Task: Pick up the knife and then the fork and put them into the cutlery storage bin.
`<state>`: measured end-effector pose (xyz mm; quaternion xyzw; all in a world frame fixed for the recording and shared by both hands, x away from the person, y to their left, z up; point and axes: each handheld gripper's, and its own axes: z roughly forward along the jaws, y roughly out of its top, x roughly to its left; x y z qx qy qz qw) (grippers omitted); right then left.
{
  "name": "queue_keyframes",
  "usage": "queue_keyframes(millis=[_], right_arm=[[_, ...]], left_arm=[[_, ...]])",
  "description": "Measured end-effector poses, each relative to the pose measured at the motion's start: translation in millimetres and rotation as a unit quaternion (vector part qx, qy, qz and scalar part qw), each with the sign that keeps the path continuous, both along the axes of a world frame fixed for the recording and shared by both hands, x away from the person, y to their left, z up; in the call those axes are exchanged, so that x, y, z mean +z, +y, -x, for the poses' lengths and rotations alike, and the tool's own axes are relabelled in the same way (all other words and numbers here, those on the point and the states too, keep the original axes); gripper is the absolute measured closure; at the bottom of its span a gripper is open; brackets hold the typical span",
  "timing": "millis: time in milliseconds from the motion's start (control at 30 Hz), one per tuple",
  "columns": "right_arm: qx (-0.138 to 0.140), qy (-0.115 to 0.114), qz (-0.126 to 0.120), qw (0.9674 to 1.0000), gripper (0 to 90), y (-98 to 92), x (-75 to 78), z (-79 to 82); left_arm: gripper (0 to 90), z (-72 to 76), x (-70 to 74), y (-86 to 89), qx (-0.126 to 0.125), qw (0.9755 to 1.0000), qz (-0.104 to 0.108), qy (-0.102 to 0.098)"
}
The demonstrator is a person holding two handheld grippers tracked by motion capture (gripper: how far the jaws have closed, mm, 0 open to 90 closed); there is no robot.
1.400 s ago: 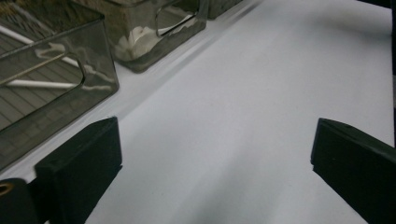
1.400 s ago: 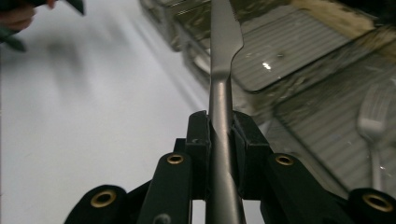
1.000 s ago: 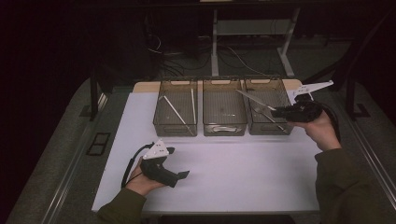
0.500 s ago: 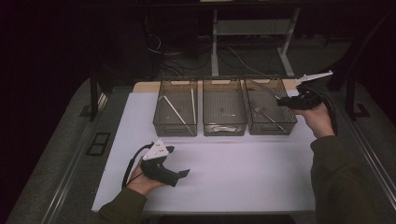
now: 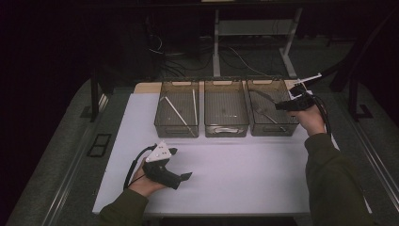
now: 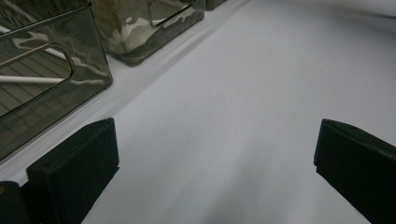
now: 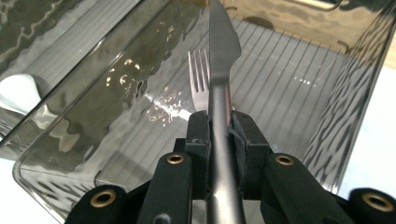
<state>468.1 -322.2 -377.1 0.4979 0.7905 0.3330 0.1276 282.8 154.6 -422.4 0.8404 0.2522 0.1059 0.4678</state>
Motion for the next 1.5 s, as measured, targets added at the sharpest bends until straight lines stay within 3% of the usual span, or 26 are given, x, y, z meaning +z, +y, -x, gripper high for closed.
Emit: queue_keyframes(millis=[567, 900, 1267, 1500], right_arm=[[-0.001, 0.047, 0.032, 0.9984, 77.8, 9.8, -17.2, -7.7], [0.008, 0.052, 0.045, 0.9976, 76.9, 13.3, -20.7, -8.7], [0.012, 0.029, 0.020, 0.9993, 77.2, 10.2, -7.6, -7.0], [0.011, 0.027, -0.010, 0.9995, 63.9, 5.8, -4.0, -5.0]], left_arm=[[0.0, 0.0, 0.1, -0.4, -0.003, 1.0000, 0.002, 0.002], [0.0, -0.1, -0.3, -0.6, -0.007, 1.0000, 0.002, 0.005], [0.0, -0.1, -0.3, -1.1, -0.009, 0.9999, 0.000, 0.004], [0.0, -0.4, -0.3, -0.7, -0.005, 1.0000, 0.003, 0.006]])
